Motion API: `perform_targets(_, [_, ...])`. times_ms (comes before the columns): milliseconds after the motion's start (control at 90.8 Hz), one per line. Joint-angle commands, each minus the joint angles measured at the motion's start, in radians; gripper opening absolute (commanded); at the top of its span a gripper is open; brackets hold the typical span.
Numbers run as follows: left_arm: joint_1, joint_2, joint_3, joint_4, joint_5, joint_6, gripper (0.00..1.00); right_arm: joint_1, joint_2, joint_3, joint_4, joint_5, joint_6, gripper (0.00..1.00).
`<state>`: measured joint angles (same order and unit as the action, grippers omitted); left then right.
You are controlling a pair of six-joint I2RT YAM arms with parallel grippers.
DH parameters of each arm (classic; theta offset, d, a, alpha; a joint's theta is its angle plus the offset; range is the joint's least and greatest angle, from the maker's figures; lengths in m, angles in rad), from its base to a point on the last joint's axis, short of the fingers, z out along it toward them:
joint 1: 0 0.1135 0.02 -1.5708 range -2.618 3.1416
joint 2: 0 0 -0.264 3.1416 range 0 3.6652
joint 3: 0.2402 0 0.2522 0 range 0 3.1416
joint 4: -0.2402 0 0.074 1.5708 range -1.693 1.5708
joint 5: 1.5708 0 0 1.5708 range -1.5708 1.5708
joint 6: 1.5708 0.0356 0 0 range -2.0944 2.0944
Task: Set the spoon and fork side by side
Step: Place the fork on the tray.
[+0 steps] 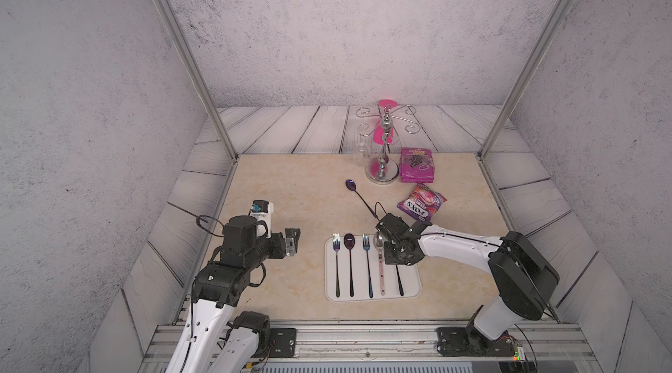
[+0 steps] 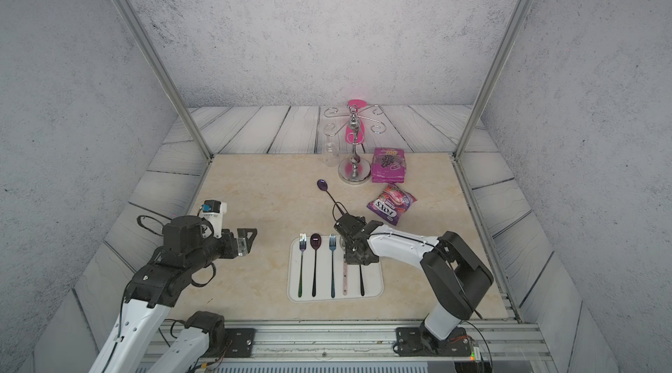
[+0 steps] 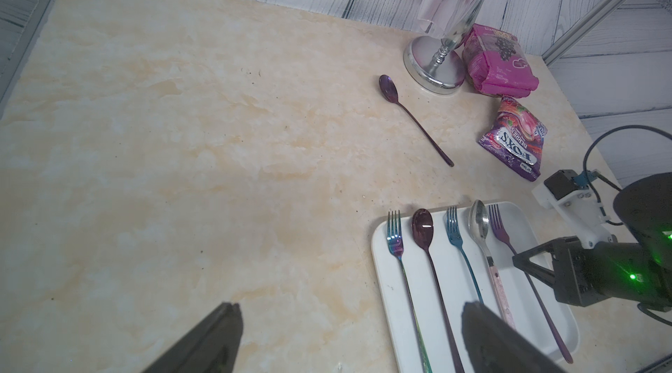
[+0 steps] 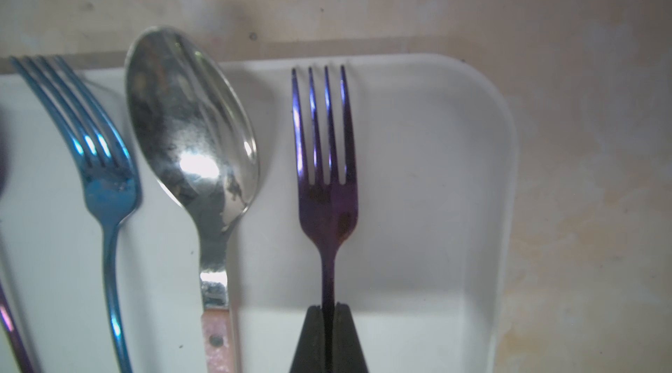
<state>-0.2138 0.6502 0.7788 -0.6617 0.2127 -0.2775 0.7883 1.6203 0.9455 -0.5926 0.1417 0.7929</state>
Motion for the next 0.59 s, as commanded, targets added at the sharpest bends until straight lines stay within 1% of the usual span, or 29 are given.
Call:
perform_targets(0, [-0.005,-0.005,-0.009,0.004,0.004,-0.005,1.00,0.004,0.002,0.016,-0.007,0.022,-0.003,0.00])
perform_targets(583, [-0.005,0.001,-0.009,0.006,0.004,-0.005,1.00,-0.003,0.050,0.029,-0.026,0.037,-0.006,0.00])
